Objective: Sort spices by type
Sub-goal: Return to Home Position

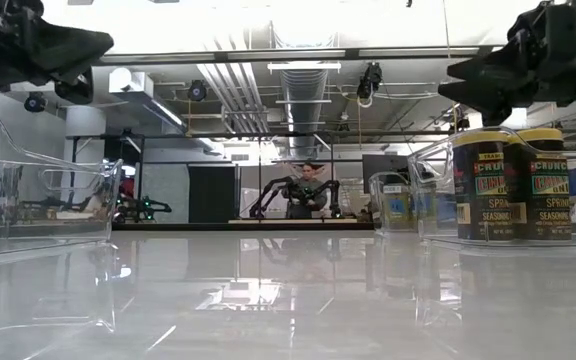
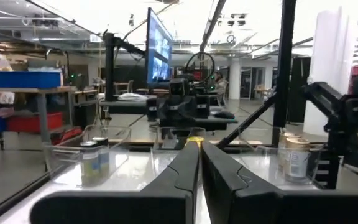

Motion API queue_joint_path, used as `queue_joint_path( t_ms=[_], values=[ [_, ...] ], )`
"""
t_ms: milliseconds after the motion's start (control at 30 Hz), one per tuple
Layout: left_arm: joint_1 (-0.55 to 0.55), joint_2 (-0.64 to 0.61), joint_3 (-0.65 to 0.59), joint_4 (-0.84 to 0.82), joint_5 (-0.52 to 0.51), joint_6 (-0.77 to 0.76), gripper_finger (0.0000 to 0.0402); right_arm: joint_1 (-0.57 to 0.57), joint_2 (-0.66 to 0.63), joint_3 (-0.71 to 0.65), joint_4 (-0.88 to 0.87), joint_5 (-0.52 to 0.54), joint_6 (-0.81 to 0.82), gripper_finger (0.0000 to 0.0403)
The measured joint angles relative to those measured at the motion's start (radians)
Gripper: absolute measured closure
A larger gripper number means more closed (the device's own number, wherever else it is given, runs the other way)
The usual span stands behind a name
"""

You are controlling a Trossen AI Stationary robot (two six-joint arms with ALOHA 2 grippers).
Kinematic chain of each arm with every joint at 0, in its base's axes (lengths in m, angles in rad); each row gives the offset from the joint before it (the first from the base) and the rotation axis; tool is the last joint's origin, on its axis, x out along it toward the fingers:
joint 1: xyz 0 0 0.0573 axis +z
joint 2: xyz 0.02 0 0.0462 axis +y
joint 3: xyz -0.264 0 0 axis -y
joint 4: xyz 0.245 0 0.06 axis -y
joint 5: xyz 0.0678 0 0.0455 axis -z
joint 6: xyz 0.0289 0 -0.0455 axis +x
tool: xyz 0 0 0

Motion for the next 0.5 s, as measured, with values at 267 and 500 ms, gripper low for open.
queue_joint_path(
  t_ms=[267, 500],
  values=[
    [0.067, 0.0, -0.021, -0.102, -0.001, -0.064, 0.04, -0.005, -0.152, 0.016, -0.17, -0.022, -0.011, 0.0217],
    [0.079, 0.0, -0.022, -0.107, -0.001, -0.017, 0.04, -0.005, -0.379, -0.001, -0.371, -0.036, 0.018, 0.0262]
  ],
)
